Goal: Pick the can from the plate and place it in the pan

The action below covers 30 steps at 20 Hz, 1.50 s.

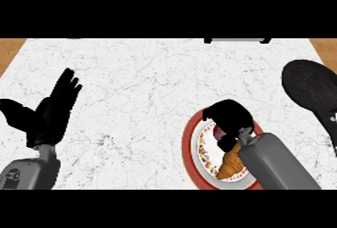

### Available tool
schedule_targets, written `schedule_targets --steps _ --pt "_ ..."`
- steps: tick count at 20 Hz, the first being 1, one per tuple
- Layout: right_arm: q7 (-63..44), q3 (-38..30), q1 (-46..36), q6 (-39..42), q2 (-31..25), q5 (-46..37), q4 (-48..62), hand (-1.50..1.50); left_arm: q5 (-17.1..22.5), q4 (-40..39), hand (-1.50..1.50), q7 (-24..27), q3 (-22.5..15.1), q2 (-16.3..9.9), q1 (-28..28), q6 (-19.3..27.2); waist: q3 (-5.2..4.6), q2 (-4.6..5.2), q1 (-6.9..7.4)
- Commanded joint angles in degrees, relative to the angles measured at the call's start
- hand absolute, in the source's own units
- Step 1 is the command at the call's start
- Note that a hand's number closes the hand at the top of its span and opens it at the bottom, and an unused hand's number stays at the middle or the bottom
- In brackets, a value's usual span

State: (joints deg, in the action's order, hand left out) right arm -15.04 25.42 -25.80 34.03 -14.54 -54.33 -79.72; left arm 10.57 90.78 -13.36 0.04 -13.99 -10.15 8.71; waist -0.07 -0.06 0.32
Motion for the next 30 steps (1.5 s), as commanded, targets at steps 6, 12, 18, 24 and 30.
schedule_targets --steps 6,12,18,24,30 --pt "11.67 -3.28 -2.30 -7.17 0.38 -4.11 8.36 1.50 -1.08 -2.19 0.00 -1.48 1.41 1.99 -3.41 -0.45 0.07 0.14 -0.28" --pt "11.40 -5.94 2.52 -6.21 0.82 -5.30 1.39 1.50 -1.59 0.81 0.00 0.07 2.63 2.00 1.97 -2.77 0.06 0.02 -0.32" --pt "-1.35 -14.19 2.52 -13.24 4.68 -6.39 1.72 1.50 -2.22 0.79 0.00 0.48 2.79 0.76 2.14 -3.08 0.07 0.09 -0.35" --pt "-10.44 -15.18 -1.18 -19.55 3.67 -14.47 -4.43 1.50 -2.56 -0.41 0.00 1.83 2.06 3.18 1.67 -2.10 0.03 -0.07 -0.58" --pt "-13.51 -16.17 -4.49 -15.65 -0.20 -17.60 -17.88 1.50 -1.17 2.51 0.00 -1.63 3.37 1.86 1.05 -2.66 0.05 -0.23 -0.60"
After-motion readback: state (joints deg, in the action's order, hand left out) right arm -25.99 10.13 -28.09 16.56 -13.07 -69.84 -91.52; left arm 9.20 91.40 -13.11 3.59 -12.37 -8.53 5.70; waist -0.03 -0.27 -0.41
